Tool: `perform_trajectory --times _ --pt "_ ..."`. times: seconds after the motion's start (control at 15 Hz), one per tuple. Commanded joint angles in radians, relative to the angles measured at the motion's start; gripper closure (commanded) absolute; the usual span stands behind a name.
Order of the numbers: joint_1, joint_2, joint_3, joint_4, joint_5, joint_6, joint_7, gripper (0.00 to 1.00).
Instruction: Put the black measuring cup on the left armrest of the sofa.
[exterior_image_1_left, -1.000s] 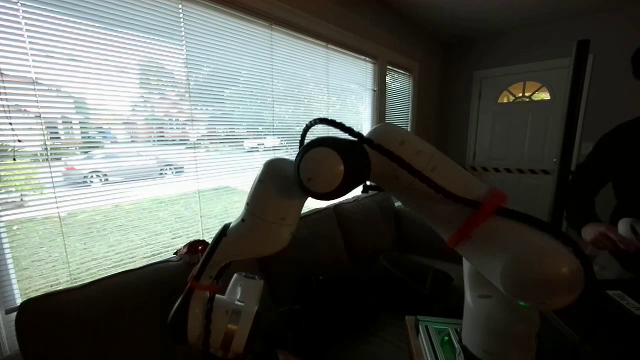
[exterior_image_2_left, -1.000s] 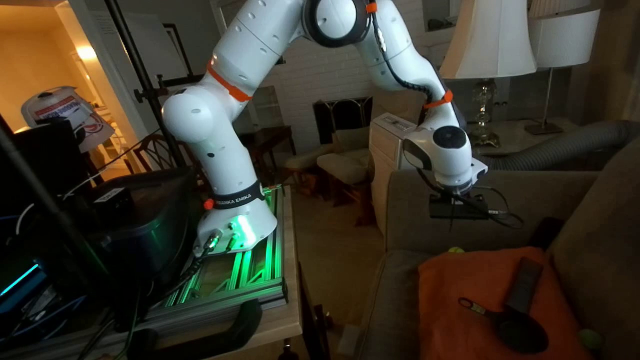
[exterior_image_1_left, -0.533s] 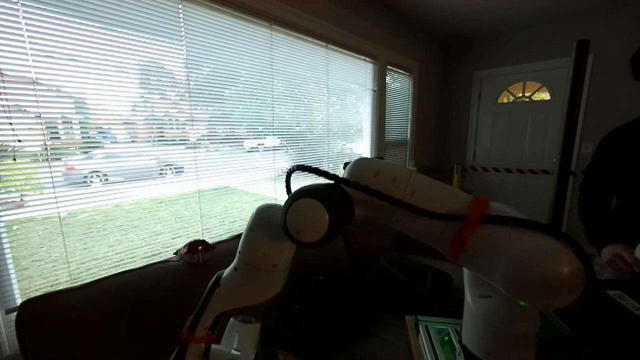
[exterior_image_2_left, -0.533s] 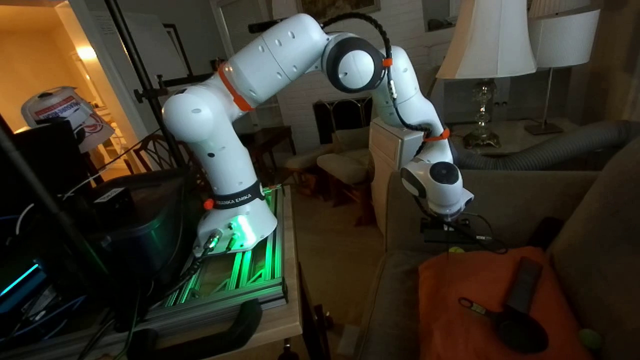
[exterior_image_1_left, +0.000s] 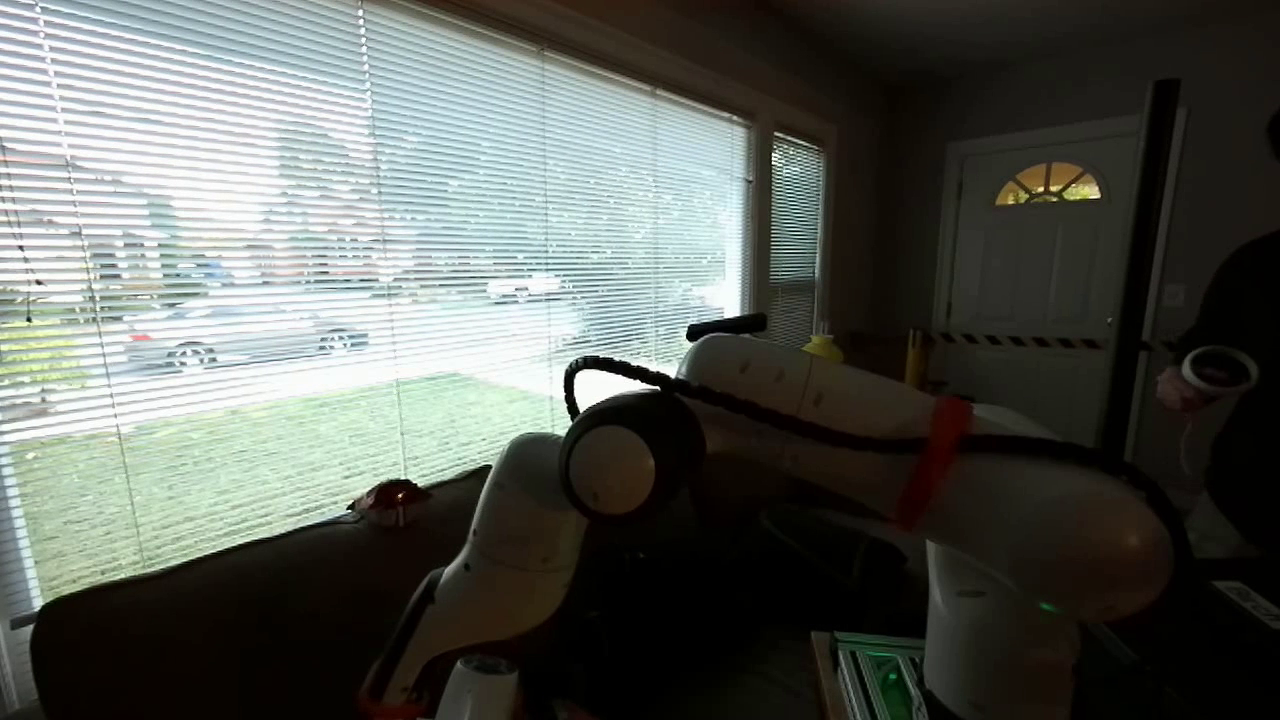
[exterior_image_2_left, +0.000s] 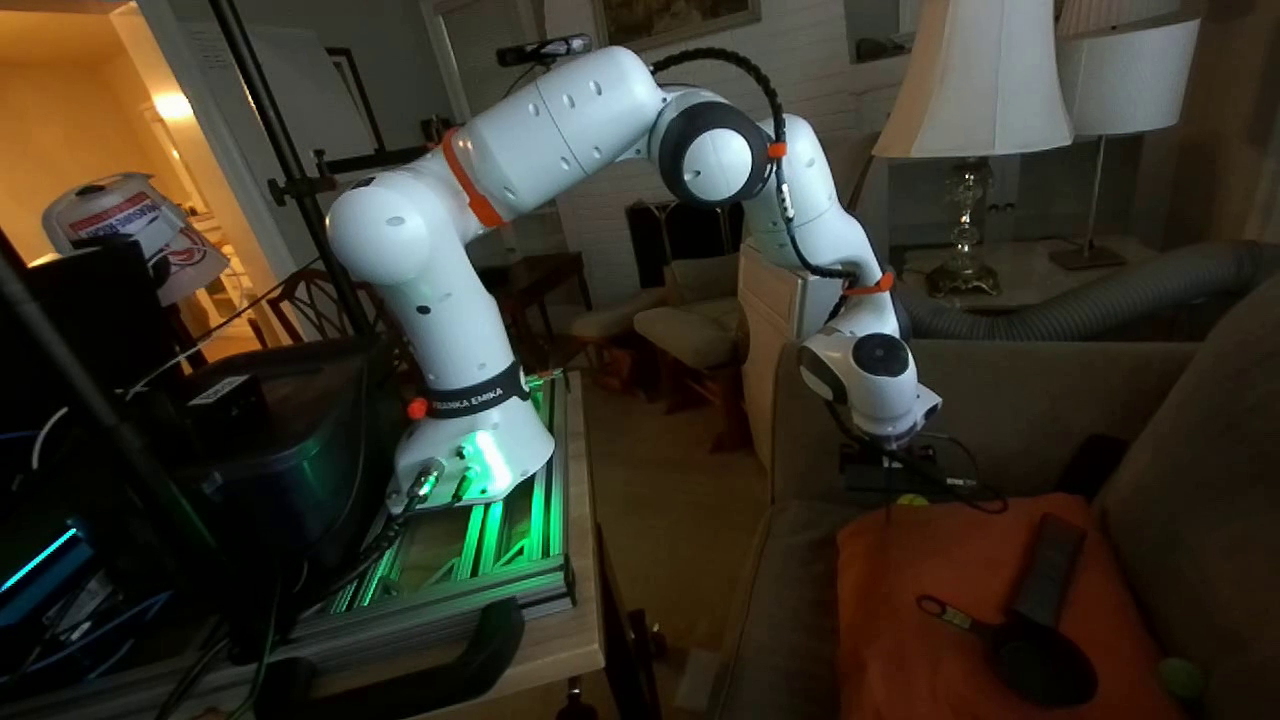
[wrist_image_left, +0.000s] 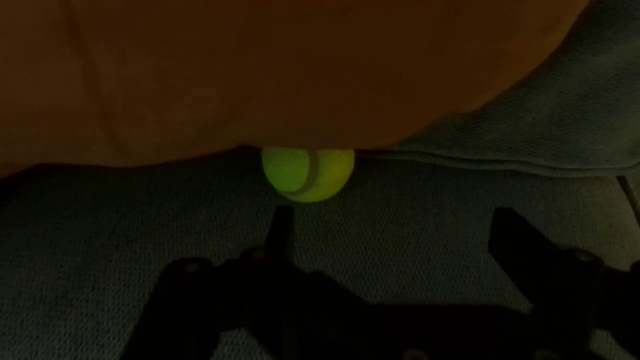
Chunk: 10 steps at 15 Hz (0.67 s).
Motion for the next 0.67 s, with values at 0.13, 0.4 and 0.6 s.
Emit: perform_trajectory --times 0.13,0.4,0.6 --pt "0.021 0.111 -0.011 0.103 -0.005 0.022 0.019 0.0" --pt "0.056 0.256 -0.022 0.289 -0.016 0.037 0.038 0.0" --pt "0.089 0.326 -0.031 0.41 -0.005 0.043 0.042 0.0"
